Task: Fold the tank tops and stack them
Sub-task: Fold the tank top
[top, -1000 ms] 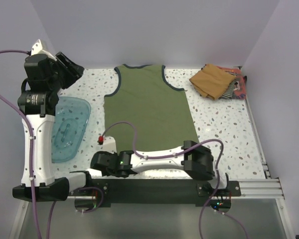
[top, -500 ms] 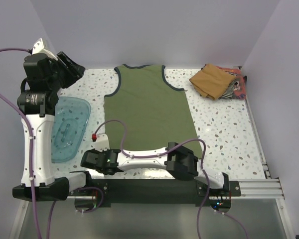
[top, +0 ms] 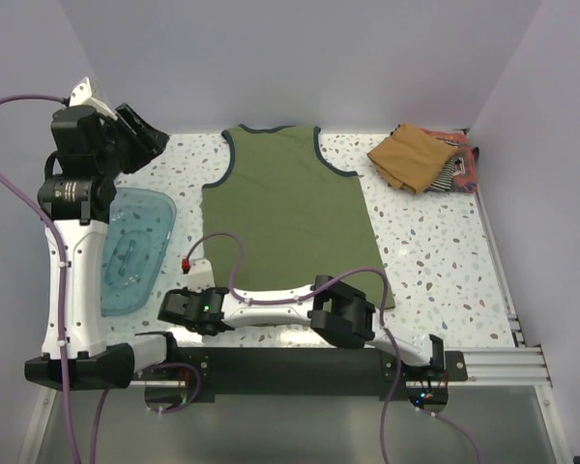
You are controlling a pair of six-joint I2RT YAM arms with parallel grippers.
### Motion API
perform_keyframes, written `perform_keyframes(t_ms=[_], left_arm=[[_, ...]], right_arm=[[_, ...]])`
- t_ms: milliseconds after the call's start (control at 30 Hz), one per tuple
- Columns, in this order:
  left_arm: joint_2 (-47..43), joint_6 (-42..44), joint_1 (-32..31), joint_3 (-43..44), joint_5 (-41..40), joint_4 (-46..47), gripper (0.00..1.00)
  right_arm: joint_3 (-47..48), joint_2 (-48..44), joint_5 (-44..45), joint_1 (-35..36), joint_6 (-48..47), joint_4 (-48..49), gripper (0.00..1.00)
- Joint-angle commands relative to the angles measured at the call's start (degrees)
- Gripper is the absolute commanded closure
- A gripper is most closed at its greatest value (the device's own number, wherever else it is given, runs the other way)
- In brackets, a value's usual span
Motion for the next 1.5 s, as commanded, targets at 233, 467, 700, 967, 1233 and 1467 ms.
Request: perform_keyframes(t_ms=[233,467,700,967,1233,1467], left_arm=[[-0.21,0.75,0.42,-7.05,-2.24,4.16,0.43],[3.3,-0.74,0.51,-14.18,-4.7,8.11,0.47],[12.34,-0.92,0.34,-19.63,-1.19,15.58,0.52],[25.69,-0.31,-2.56,-17.62,-3.55,18.49,0.59],[33.8,-3.38,-7.75,-13.92,-11.29,18.66,0.63],[39.86,-3.47,-9.25,-10.58,-17.88,17.35,0.64]], right_arm=[[-12.63,-10.82,-1.46,-0.32,-0.08,3.58,1.0],[-25.32,-23.66,-9.36,-0.32,-3.69,11.42,1.0],[-32.35,-31.31,-14.03,-0.32,-4.57,14.41,1.0],[-34.38,-33.95,-14.65,-0.32,-4.66,13.8,1.0],[-34.73,-34.04,-15.0,-0.24,-5.01,13.27,1.0],[-35.43,-34.31,-15.36,-0.41,-5.27,13.71,1.0]])
